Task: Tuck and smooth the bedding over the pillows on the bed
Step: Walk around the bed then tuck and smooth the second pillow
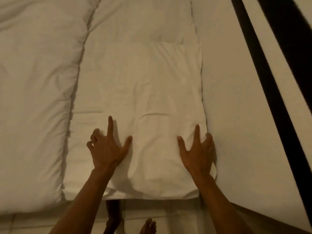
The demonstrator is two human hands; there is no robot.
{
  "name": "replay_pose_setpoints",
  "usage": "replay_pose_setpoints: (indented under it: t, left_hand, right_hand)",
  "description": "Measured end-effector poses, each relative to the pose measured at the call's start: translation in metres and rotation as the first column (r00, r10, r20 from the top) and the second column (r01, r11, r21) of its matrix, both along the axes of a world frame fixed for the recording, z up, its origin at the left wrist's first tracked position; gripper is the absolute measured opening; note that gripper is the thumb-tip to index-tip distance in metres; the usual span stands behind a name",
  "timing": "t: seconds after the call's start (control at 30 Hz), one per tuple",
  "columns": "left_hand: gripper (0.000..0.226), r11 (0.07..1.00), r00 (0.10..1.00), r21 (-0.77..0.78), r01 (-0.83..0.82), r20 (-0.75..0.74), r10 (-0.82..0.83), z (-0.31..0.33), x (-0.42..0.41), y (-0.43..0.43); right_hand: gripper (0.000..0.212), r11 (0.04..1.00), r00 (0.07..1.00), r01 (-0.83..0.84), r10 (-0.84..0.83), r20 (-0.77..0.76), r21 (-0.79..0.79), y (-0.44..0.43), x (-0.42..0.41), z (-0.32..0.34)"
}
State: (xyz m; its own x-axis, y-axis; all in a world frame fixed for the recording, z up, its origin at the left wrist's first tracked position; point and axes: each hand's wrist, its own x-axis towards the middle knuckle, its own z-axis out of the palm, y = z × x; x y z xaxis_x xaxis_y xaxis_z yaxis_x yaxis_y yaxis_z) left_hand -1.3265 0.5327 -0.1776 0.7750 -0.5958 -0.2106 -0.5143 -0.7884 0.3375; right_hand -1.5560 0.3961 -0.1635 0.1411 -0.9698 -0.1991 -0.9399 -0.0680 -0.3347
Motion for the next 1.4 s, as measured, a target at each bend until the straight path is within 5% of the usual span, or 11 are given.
replay_pose_setpoints:
  t: [0.1, 0.2, 0.37, 0.47, 0.57, 0.7, 0.9, 1.0, 1.17, 1.4]
  left_hand:
    - [0.082, 0.969, 0.992, -0.216, 0.122, 0.055, -0.113, -0.001, -0.017, -0.019]
    - [0.075, 0.943, 0.956, -0.176, 0.282, -0.028, -0.291, -0.014, -0.030, -0.018]
    - [0.071, 0.954, 0.956, -0.093, 0.286, -0.048, -0.291, -0.026, -0.011, 0.014]
    - [0.069, 0.955, 0.973, -0.200, 0.219, -0.028, -0.229, -0.017, -0.003, -0.011]
    - [0.064, 0.908, 0.939, -0.249, 0.337, 0.014, -0.345, -0.013, 0.000, -0.053]
    - [0.063, 0.905, 0.905, -0.132, 0.404, -0.090, -0.417, -0.023, 0.003, -0.063]
    - [0.064, 0.902, 0.907, -0.242, 0.358, -0.137, -0.397, -0.008, 0.021, -0.077]
    - [0.063, 0.864, 0.906, -0.336, 0.374, -0.065, -0.418, 0.000, 0.041, -0.122]
    - [0.061, 0.862, 0.885, -0.245, 0.443, -0.035, -0.465, -0.023, 0.071, -0.143]
    - [0.064, 0.887, 0.923, -0.300, 0.351, -0.050, -0.382, -0.020, 0.094, -0.137]
  right_hand:
    - [0.069, 0.959, 0.972, -0.203, 0.221, 0.075, -0.197, 0.010, 0.030, -0.005]
    - [0.068, 0.923, 0.933, -0.356, 0.361, 0.007, -0.143, 0.015, 0.032, -0.015]
    - [0.072, 0.939, 0.944, -0.329, 0.329, -0.020, -0.100, 0.013, -0.004, -0.017]
    - [0.072, 0.950, 0.959, -0.275, 0.281, 0.020, -0.150, -0.001, 0.019, -0.010]
    - [0.066, 0.928, 0.941, -0.331, 0.339, 0.016, -0.174, -0.023, 0.048, -0.010]
    - [0.065, 0.943, 0.949, -0.314, 0.316, -0.008, -0.110, -0.027, 0.028, -0.018]
    - [0.066, 0.966, 0.976, -0.215, 0.218, 0.006, -0.141, -0.043, 0.044, -0.004]
    - [0.065, 0.944, 0.963, -0.262, 0.269, 0.009, -0.201, -0.084, 0.095, 0.001]
    - [0.062, 0.906, 0.919, -0.393, 0.384, -0.086, -0.153, -0.117, 0.121, -0.017]
    - [0.068, 0.948, 0.968, -0.251, 0.249, -0.032, -0.198, -0.129, 0.120, -0.010]
